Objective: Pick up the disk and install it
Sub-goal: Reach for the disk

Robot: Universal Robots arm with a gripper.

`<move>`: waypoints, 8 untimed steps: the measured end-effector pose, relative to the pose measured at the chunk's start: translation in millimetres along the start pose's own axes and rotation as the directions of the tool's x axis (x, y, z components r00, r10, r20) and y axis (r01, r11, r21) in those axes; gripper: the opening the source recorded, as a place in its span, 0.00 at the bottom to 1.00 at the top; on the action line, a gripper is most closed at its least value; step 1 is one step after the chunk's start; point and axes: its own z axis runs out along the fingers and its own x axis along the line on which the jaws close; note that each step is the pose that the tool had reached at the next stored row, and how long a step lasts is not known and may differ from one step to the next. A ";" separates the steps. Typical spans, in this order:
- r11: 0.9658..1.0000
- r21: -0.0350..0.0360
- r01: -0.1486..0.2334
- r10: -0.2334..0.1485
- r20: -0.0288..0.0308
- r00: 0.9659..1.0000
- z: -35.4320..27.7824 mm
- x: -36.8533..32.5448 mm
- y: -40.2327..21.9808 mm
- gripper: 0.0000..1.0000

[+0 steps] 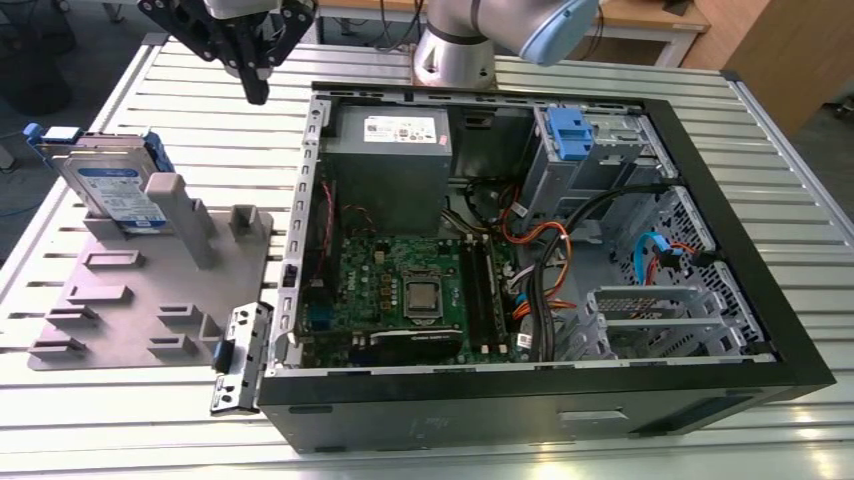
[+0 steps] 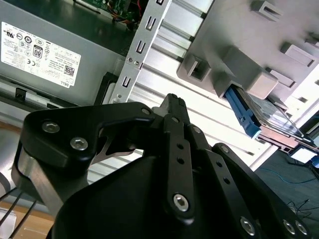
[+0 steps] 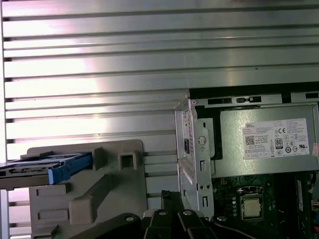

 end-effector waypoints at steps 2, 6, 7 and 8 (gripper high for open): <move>1.000 0.000 0.000 0.000 0.000 1.000 -0.1 2.1 -0.2 0.11; 1.000 0.000 0.000 0.000 0.000 1.000 -0.2 5.7 -0.4 0.11; 1.000 0.000 0.000 0.000 0.000 1.000 -0.2 6.6 -0.5 0.11; 1.000 0.000 0.000 0.000 0.000 1.000 -0.2 7.4 -0.6 0.11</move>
